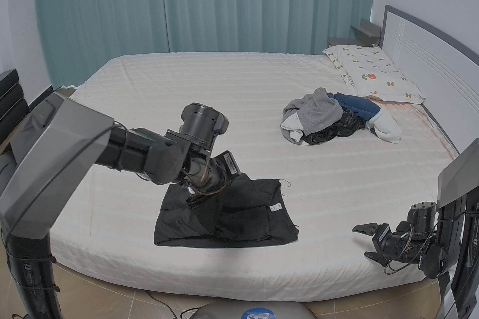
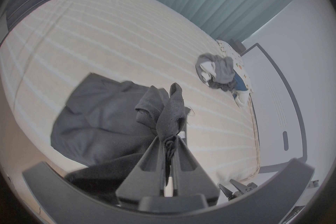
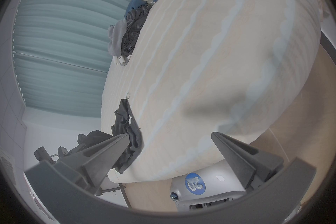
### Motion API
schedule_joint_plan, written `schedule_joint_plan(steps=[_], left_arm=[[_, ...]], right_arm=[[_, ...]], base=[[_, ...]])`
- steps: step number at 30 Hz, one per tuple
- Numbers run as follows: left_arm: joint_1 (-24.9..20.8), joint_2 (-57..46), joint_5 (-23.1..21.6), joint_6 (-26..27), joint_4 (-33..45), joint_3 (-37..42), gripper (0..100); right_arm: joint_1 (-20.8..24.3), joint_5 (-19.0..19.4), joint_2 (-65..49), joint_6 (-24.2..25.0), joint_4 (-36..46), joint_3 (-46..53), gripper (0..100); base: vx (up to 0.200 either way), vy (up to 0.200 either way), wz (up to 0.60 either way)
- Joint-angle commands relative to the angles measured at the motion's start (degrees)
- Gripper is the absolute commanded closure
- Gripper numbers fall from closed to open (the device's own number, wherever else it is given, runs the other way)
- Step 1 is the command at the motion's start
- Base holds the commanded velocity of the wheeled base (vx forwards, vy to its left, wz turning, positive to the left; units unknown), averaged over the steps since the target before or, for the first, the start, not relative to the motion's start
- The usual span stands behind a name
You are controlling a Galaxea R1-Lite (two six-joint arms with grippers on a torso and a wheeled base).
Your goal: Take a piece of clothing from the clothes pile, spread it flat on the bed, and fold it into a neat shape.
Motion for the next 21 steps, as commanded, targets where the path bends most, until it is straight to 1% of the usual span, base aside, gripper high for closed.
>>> schedule_joint_plan(steps=[1, 4, 7, 11, 12, 15, 21], left_arm=[[-3.0, 5.0, 0.7, -1.3, 0.4, -3.1, 100], [-3.8, 7.0, 1.2, -1.4, 0.7, -5.6, 100], [-4.4, 8.6, 3.0, -2.8, 1.4, -7.9, 100], [-4.6, 10.1, 3.6, -3.5, 2.1, -9.5, 100], [-4.6, 10.6, 3.6, -4.0, 2.2, -10.4, 0], [-4.6, 10.8, 3.5, -5.3, 2.3, -11.1, 0], [-5.1, 10.4, 3.5, -5.5, 2.3, -10.5, 0]], right_arm=[[0.0, 0.0, 0.1, 0.0, -0.7, 0.0, 0], [0.0, 0.1, 0.1, -0.1, -0.7, 0.0, 0], [0.0, 0.1, 0.1, -0.1, -0.7, 0.0, 0], [0.0, 0.1, 0.1, -0.1, -0.7, 0.0, 0], [0.0, 0.0, 0.2, -0.1, -0.7, 0.0, 0], [0.0, 0.1, 0.2, -0.1, -0.7, 0.0, 0], [0.0, 0.0, 0.2, -0.1, -0.7, 0.0, 0]], base=[[0.0, 0.0, 0.0], [0.0, 0.0, 0.0], [0.0, 0.0, 0.0], [0.0, 0.0, 0.0], [0.0, 0.0, 0.0], [0.0, 0.0, 0.0], [0.0, 0.0, 0.0]])
